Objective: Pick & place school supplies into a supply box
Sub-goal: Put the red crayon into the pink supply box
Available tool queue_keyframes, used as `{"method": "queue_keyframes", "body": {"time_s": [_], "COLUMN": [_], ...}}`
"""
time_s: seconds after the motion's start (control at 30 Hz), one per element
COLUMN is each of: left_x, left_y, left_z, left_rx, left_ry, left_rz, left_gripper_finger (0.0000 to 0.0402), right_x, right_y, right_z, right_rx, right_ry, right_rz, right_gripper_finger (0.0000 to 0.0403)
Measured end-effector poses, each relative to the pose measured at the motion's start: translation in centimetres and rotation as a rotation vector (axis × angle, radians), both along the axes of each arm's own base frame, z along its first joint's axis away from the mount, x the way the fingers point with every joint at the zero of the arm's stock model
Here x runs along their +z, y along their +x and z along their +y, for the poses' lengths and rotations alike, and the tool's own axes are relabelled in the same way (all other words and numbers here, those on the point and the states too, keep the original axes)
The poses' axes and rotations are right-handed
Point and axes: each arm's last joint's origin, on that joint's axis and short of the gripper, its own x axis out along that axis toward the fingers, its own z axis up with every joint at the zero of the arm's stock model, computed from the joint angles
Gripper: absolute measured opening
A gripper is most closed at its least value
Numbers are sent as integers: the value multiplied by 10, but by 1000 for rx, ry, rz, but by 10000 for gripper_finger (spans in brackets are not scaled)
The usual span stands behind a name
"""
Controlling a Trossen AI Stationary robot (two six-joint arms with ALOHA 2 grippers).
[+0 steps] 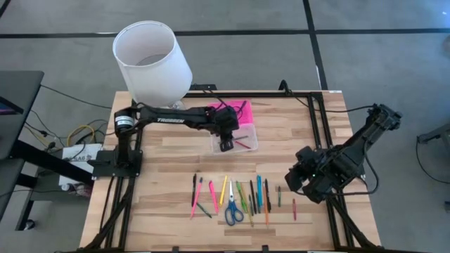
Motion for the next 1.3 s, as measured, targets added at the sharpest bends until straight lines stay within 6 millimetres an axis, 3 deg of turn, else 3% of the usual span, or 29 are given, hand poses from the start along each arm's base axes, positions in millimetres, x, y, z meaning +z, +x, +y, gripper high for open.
{"method": "queue_keyframes", "body": {"time_s": [0.23, 0.37, 0.57, 0.77, 1.0, 1.17, 1.3], "left_x": [50, 81, 112, 123, 120, 118, 119], "left_y": [-15, -31, -58, -72, -77, -78, -80], "left_z": [-15, -30, -46, -52, -53, -56, -56], "left_rx": [-110, -170, -186, -195, -211, -223, -224], "left_ry": [-41, -5, 41, 46, 40, 34, 32], "left_rz": [-132, -182, -182, -166, -104, -85, -78], "left_gripper_finger": [111, 111, 112, 112, 112, 112, 112], "right_x": [-6, -18, -37, -58, -91, -108, -110], "right_y": [4, 10, 20, 32, 47, 42, 36], "right_z": [10, 21, 38, 56, 74, 86, 92], "right_rx": [-85, -145, -242, -289, -336, -376, -378], "right_ry": [115, 192, 331, 404, 397, 366, 352], "right_rz": [25, 122, 286, 381, 457, 531, 528], "right_gripper_finger": [92, 92, 92, 92, 92, 92, 92]}}
